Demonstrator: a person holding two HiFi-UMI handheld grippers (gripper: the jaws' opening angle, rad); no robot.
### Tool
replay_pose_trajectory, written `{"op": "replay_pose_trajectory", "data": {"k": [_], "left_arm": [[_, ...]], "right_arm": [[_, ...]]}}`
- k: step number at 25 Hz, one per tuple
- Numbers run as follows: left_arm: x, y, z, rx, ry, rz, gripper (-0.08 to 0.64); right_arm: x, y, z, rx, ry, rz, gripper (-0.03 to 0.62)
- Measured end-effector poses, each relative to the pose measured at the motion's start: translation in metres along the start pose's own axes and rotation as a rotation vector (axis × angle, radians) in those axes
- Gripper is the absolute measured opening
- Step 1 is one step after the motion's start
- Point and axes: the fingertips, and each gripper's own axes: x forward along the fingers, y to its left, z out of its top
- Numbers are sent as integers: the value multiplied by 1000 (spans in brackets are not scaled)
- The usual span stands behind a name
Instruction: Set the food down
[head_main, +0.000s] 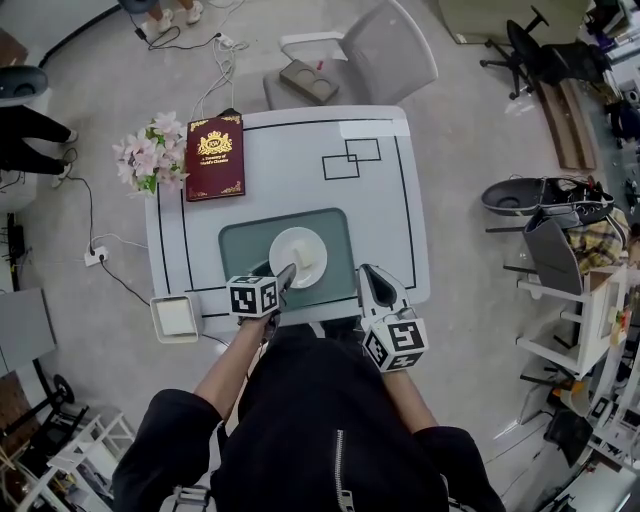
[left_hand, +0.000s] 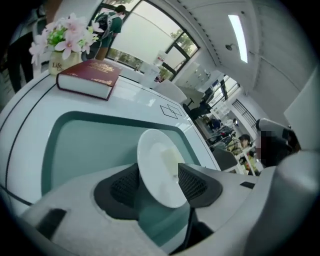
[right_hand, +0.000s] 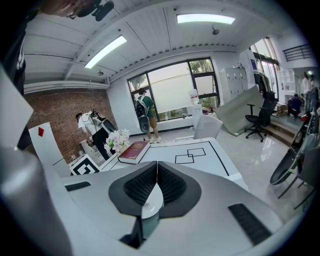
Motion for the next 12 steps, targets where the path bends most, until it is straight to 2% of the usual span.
{"op": "replay_pose_trajectory", "data": {"k": [3, 5, 8, 12], "left_arm": [[0, 5, -2, 153, 34, 50, 253], [1, 10, -3, 228, 52, 79, 268], [2, 17, -3, 271, 65, 98, 268], [1, 22, 0, 276, 62, 108, 268]], "right_arm": [[0, -1, 0, 2, 1, -1, 9], [1, -1, 0, 3, 3, 0, 9], [3, 1, -1, 5, 6, 4, 9], [5, 3, -2, 5, 7, 11, 9]]}}
